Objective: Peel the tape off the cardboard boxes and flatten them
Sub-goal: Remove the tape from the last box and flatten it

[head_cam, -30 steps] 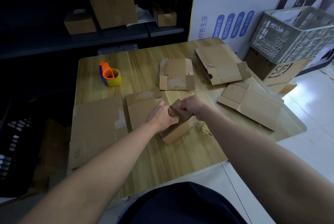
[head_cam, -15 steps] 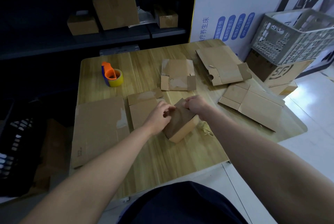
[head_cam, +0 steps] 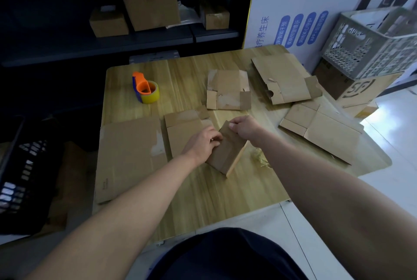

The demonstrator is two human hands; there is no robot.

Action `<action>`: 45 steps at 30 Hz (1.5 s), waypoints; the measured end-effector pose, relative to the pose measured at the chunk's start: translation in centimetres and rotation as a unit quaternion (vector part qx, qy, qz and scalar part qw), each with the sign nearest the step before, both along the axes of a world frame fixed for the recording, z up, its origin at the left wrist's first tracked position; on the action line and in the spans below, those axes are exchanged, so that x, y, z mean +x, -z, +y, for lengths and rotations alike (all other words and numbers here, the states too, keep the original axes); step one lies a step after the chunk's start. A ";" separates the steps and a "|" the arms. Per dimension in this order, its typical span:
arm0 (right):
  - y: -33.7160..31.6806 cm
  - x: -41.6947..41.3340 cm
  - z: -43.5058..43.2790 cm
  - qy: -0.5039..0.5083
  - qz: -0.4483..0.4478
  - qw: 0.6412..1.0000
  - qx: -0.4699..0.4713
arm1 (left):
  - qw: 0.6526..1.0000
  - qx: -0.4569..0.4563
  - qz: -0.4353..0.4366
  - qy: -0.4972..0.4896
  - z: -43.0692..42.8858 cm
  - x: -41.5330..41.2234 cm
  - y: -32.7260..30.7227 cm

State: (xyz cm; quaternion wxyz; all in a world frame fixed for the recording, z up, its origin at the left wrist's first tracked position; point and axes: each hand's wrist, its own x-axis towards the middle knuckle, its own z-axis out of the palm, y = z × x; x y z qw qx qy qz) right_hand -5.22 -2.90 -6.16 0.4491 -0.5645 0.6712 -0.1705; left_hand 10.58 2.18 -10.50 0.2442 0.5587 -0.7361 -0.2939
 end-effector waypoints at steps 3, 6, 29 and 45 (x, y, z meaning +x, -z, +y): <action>0.1 0.1 0.0 -0.001 -0.003 1.000 -0.004 | 1.000 -0.002 -0.007 0.008 0.1 -0.1 0.2; 0.2 0.0 -0.1 -0.001 0.000 1.000 -0.007 | 1.000 0.003 0.002 0.008 0.0 0.0 0.3; 0.5 -0.6 -1.0 -0.011 0.012 1.000 -0.003 | 0.998 -0.056 0.001 -0.004 -0.7 -0.2 0.4; 0.5 -1.0 -1.1 -0.017 0.016 1.000 -0.003 | 0.990 -0.041 -0.137 0.008 -1.9 -2.4 -0.9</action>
